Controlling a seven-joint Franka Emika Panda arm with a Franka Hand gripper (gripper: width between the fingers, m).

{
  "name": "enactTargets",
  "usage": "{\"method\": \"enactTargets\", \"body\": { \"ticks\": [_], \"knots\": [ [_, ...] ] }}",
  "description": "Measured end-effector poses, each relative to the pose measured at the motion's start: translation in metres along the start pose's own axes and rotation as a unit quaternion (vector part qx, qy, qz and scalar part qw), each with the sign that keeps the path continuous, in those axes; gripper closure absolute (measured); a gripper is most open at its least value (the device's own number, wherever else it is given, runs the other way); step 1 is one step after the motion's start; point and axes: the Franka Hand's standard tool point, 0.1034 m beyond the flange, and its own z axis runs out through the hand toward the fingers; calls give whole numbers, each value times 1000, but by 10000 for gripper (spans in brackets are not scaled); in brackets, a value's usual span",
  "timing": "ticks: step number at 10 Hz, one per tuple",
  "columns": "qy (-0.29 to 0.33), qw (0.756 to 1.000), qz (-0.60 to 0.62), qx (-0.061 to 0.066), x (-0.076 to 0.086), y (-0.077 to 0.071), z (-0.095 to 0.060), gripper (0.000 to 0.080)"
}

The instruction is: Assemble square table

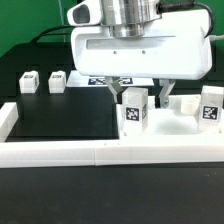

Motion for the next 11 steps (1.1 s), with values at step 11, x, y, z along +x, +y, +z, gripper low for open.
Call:
{"method": "enactTargets", "body": {
  "ticks": [11],
  "knots": [
    [-15, 844, 536, 8, -1, 0, 3, 506]
  ]
}}
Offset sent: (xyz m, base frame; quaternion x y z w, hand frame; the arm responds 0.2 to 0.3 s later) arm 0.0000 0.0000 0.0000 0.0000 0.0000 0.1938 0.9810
